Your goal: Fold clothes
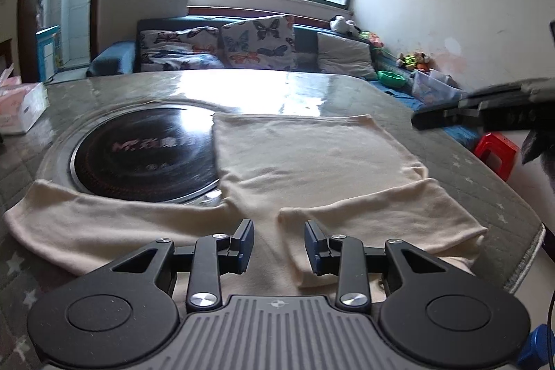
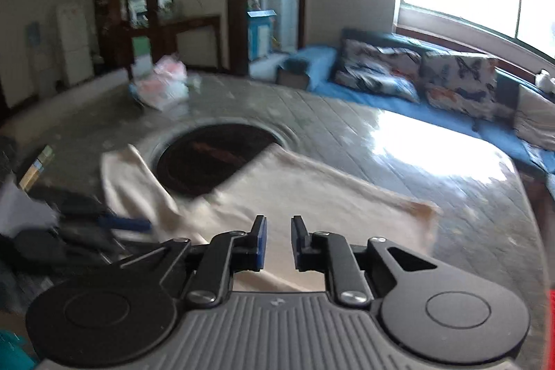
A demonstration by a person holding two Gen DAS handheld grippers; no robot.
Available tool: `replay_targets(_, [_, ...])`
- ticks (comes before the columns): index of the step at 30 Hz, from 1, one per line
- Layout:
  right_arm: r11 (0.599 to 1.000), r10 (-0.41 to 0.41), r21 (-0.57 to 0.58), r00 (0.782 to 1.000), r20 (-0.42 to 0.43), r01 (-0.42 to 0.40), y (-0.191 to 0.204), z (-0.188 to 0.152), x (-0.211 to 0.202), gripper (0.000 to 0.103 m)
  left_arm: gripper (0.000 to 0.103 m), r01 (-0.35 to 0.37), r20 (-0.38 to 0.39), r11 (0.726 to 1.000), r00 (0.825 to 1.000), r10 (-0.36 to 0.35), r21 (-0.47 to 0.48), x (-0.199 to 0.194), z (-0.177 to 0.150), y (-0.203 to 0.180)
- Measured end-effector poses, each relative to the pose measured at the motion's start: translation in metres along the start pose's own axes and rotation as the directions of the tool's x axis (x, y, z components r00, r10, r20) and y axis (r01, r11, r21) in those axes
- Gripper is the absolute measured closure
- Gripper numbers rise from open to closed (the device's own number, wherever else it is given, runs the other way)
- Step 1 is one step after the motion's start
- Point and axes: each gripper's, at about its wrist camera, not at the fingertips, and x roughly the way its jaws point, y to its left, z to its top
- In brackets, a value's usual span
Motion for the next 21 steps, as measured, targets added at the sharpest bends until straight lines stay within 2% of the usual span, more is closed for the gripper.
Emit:
replay_targets(9, [0.997, -0.079, 0.007, 0.984, -0.157, 0.081, -0.036, -0.058, 0.013, 0.088, 0.068, 0.067, -0.056, 0.995, 0.996, -0.063, 0.068, 0.034, -0.002, -0.030])
replay_targets(14, [0.995, -0.098, -0.001, 0.982, -0.164, 0.099, -0.038, -0.064, 0.020, 0.088, 0.068, 0.057, -0.081, 0.997, 0.995, -0.052, 0.060, 0.045, -0.004, -0.028])
replay_targets(19, [0.993, -0.116, -0.010, 0.978, -0.172, 0.116, -0.041, -0.071, 0.028, 0.089, 0.068, 0.053, -0.072, 0.997, 0.996, -0.050, 0.048, 0.040, 0.000, -0.025])
replay_targets(21, [0.995, -0.099, -0.021, 0.980, -0.170, 0.097, -0.036, -0.069, 0.029, 0.089, 0.068, 0.046, -0.068, 0.998, 0.997, -0.043, 0.041, 0.040, 0.002, -0.023])
